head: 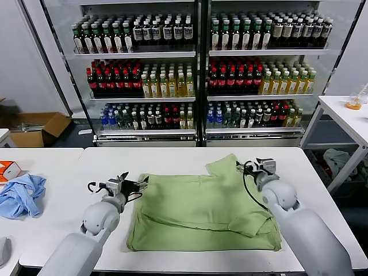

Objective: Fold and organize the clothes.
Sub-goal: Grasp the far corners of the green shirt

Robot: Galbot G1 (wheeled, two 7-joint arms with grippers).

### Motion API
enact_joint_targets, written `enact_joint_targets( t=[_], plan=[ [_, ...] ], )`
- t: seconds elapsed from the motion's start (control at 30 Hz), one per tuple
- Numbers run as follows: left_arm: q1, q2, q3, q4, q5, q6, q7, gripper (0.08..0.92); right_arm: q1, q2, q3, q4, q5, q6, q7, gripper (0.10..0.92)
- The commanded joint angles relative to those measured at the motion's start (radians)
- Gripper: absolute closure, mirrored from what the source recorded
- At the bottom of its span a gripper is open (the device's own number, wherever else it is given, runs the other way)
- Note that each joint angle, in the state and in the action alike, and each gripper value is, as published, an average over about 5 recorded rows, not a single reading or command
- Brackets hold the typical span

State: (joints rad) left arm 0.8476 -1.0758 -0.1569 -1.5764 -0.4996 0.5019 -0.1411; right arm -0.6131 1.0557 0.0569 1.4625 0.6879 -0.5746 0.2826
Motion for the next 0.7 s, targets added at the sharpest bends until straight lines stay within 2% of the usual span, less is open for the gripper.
enact_joint_targets(
  t=[0.03,0.5,0.6,0.7],
  plan=[
    [-0.125,-0.016,0.065,0.135,-0.028,0.003,-0.001,0.177,0.145,0.083,-0.069,-0.199,0.007,-0.003,-0.006,0.203],
    [-0.098,-0.032,0.075,0.136,-0.066,0.012,0.007,0.179,0.142,0.121,-0.080,-0.308,0.014,-0.004,-0.028,0.203],
    [-0.090,-0.029,0.075,0.131,-0.066,0.006,0.013,0.207,0.136,0.126,-0.080,-0.319,0.029,-0.004,-0.035,0.229],
    [-0.078,-0.025,0.072,0.124,-0.067,0.004,0.019,0.278,0.127,0.127,-0.084,-0.317,0.044,-0.004,-0.042,0.301]
  ],
)
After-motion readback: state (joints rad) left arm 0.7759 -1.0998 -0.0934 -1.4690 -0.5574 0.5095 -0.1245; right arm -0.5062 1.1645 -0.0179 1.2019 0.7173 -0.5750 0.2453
